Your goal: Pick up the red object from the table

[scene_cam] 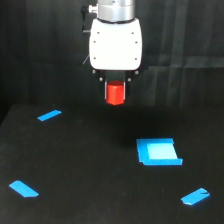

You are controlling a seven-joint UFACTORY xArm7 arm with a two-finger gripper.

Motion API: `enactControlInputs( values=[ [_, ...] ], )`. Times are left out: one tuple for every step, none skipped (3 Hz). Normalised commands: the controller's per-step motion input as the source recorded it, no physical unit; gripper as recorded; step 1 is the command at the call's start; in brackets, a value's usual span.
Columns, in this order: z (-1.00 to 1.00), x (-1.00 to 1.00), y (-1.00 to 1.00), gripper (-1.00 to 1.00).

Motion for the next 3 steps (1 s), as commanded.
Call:
enactControlInputs(
  values=[
    [0.02, -0.06, 0.04, -0.97],
    [-0.01, 0.07, 0.02, -0.95],
    [0.08, 0.06, 0.04, -0.95]
  ],
)
